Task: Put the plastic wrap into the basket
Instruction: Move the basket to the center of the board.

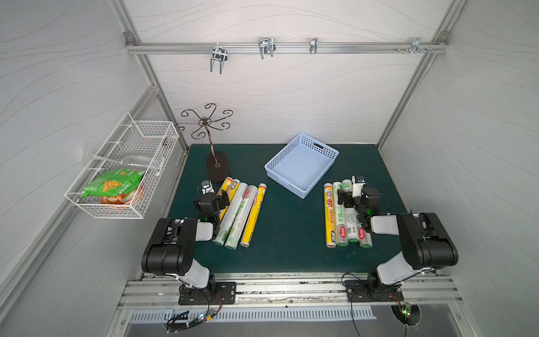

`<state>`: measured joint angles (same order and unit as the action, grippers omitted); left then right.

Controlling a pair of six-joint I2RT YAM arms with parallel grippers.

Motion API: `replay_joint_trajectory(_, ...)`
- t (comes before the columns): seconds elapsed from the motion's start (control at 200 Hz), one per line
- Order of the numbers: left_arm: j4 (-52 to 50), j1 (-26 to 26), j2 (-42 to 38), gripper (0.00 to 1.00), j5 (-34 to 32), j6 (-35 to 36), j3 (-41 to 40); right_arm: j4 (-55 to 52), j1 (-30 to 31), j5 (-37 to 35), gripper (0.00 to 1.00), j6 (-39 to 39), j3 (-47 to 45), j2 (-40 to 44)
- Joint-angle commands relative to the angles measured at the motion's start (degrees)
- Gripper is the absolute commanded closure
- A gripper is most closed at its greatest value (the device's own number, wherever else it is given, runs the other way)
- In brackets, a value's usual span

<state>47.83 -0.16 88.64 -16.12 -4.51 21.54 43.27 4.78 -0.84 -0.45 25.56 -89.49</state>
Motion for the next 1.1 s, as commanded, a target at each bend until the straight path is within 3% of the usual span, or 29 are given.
replay_joint_trajectory(0.0,2.0,-0.19,0.3,0.0,-0.57,0.54,1.62,1.08,0.06,-0.15,0.01,0.36,0.26,-0.4)
replay_joint_trajectory(0.435,2.0,-0.1,0.3,0.0,-0.43,0.51,1.66,0.93,0.03,-0.11,0.01,0.38,0.34,-0.42)
replay_joint_trajectory(0.675,2.88,1.22,-0.84,0.0,4.76,0.8,0.53,0.6,-0.01,-1.97,0.01,1.18,0.37,0.65)
replay_joint_trajectory(0.75,4.81,1.05,-3.7,0.0,6.42,1.57,-1.73,-6.04,-0.61,-4.09,0.01,2.44,2.38,4.05)
replay_joint_trajectory(0.815,3.92,0.14,-7.91,0.0,2.66,1.16,-3.37,-14.95,-1.01,-6.29,0.01,3.32,5.7,7.28)
replay_joint_trajectory(0.96,-10.39,-1.54,-18.8,0.0,-1.68,-0.3,-0.39,-33.99,-1.09,-7.49,0.01,8.48,15.1,13.14)
replay_joint_trajectory(1.095,-21.77,-8.4,-26.63,0.0,-6.7,3.0,5.02,-52.22,-1.05,-4.3,0.01,20.1,26.79,15.06)
